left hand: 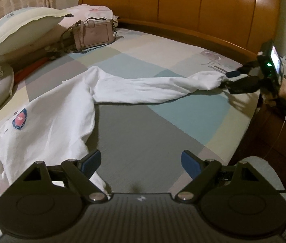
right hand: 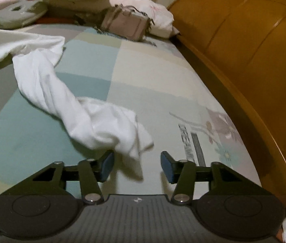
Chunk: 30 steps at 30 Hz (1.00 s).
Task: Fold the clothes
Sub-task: 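Stretch the sleeve straight out with the right gripper, then release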
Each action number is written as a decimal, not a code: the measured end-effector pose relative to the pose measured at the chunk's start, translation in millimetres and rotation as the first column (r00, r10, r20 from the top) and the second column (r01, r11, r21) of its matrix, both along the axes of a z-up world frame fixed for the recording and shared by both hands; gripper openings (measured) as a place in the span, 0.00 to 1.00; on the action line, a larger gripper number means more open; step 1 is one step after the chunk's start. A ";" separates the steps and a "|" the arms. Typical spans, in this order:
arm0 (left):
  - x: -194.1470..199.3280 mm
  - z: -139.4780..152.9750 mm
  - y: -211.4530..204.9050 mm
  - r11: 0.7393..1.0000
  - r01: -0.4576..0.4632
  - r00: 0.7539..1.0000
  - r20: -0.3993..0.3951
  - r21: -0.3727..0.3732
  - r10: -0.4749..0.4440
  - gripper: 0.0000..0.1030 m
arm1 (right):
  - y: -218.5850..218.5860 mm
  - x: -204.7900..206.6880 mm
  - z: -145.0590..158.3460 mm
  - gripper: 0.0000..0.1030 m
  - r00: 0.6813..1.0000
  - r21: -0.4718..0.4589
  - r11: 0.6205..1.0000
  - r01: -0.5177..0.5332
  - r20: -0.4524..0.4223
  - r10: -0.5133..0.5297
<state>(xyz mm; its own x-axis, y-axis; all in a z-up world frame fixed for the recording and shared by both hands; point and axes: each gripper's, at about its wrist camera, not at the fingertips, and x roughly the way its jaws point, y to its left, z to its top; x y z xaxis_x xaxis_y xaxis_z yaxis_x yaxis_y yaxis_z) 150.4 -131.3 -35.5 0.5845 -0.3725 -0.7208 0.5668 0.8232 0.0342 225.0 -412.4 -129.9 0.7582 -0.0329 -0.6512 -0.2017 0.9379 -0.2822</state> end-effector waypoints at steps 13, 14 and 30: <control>-16.1 7.8 -5.8 1.000 0.023 1.000 0.014 -0.004 -0.023 0.84 | 11.6 -57.5 30.1 0.05 0.960 0.352 0.930 -0.109 -0.205 0.190; -16.8 7.7 -6.7 1.000 0.028 1.000 0.013 -0.008 -0.028 0.84 | 8.1 -62.3 33.5 0.05 0.956 0.411 0.906 -0.102 -0.212 0.204; -2.9 2.9 -8.7 0.999 -0.023 1.000 -0.010 0.023 0.023 0.84 | -92.8 67.4 10.7 0.05 0.946 0.695 0.652 0.303 -0.303 -0.116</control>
<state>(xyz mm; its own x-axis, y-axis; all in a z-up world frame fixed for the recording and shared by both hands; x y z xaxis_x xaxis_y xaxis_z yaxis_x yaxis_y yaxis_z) 147.5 -140.0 -32.6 0.5853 -0.3426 -0.7349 0.5480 0.8351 0.0472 292.4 -505.2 -119.1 0.6310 0.3784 -0.6772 0.0603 0.8464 0.5291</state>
